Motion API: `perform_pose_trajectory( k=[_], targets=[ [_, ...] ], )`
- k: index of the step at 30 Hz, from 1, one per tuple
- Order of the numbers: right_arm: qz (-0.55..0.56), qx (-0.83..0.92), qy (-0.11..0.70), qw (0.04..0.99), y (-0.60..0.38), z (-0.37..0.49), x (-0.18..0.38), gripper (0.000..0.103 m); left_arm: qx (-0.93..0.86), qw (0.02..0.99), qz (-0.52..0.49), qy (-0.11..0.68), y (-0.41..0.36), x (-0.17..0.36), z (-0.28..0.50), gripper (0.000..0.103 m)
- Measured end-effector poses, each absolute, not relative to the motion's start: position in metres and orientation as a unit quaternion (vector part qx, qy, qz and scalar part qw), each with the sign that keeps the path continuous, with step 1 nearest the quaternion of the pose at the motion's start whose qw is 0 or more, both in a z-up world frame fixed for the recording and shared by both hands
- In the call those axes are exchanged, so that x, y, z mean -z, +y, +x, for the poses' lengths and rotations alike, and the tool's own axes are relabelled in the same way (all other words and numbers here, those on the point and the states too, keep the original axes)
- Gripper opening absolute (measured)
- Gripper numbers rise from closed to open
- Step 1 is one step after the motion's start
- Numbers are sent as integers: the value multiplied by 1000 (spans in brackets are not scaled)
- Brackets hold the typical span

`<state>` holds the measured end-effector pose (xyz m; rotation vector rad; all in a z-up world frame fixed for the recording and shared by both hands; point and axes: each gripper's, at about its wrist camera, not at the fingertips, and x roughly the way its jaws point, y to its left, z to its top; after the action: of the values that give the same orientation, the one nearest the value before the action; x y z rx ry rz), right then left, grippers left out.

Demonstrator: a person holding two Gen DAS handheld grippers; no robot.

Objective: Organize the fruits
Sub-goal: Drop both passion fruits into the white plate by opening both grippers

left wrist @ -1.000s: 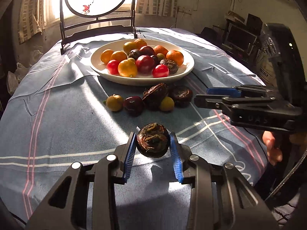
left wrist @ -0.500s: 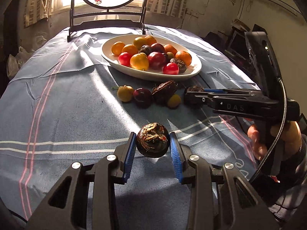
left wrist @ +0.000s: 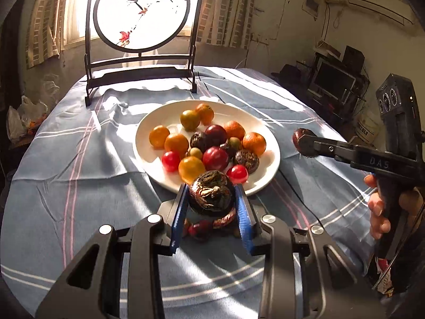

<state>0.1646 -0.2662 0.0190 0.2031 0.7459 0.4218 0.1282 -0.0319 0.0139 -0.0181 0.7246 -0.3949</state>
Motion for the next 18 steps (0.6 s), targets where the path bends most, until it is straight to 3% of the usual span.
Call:
perform_pose_trajectory(
  k=[12, 14, 15, 18],
  targets=[
    [114, -186, 364, 906, -234, 266, -9, 44, 174, 898, -54, 401, -45, 13, 254, 35],
    [122, -189, 362, 905, -237, 263, -8, 47, 174, 900, -67, 393, -40, 10, 250, 60],
    [125, -195, 362, 903, -238, 258, -8, 47, 173, 905, -68, 383, -37, 6, 243, 66],
    [110, -206, 363, 902, -238, 228, -6, 47, 180, 912, -48, 365, -31, -2, 215, 70]
  ],
)
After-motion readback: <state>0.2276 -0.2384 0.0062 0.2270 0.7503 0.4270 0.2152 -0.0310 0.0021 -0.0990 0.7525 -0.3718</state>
